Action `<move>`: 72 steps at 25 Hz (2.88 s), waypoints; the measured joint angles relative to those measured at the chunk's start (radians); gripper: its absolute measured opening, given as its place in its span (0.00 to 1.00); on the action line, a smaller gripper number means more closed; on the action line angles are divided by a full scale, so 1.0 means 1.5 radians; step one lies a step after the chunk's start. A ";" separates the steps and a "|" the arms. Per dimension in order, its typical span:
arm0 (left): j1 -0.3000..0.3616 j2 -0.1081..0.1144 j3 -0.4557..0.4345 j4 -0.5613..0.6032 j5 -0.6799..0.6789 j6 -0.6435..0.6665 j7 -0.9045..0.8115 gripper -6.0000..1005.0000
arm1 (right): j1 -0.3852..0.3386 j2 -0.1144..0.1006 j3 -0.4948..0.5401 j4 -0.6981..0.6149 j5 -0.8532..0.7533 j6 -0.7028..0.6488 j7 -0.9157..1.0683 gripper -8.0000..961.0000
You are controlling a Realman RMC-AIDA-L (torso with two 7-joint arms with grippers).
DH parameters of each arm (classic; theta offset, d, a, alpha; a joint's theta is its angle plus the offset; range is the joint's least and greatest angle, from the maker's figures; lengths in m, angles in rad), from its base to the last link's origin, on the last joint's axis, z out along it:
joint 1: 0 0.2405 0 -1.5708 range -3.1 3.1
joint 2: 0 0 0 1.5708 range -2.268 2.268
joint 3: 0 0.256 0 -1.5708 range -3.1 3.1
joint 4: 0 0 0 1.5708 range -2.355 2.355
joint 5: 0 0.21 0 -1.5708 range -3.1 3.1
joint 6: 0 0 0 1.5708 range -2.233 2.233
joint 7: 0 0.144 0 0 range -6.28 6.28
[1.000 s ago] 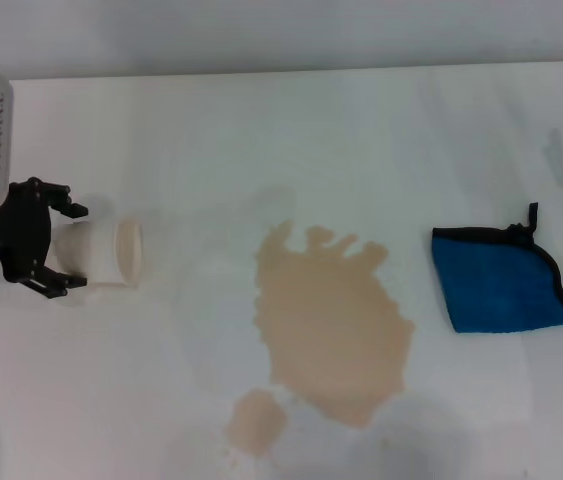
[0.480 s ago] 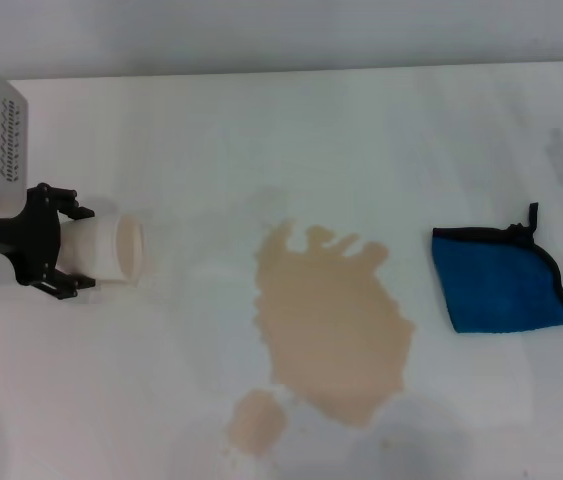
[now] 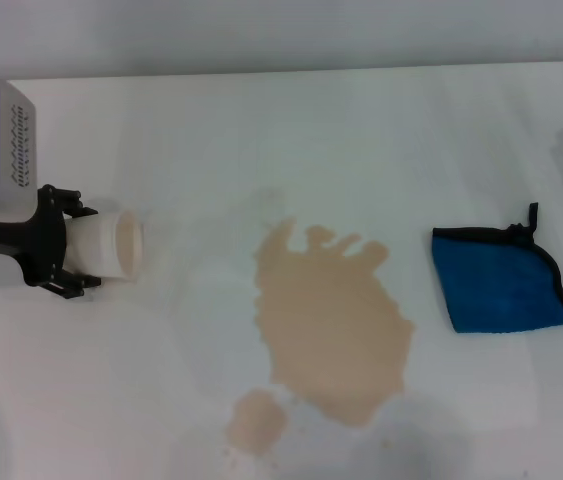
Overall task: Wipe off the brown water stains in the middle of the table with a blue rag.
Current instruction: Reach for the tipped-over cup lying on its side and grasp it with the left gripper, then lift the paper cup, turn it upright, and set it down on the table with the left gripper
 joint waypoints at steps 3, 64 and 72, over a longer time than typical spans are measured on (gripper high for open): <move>0.001 -0.003 0.000 0.000 0.000 0.003 0.000 0.87 | -0.001 -0.001 0.000 0.000 0.000 -0.004 -0.004 0.89; 0.080 -0.043 -0.141 -0.389 -0.891 0.209 0.414 0.61 | -0.020 -0.006 -0.006 -0.070 -0.004 0.000 -0.010 0.89; 0.082 -0.043 -0.143 -0.412 -0.911 0.211 0.415 0.62 | -0.019 -0.004 -0.006 -0.070 -0.004 0.000 -0.009 0.89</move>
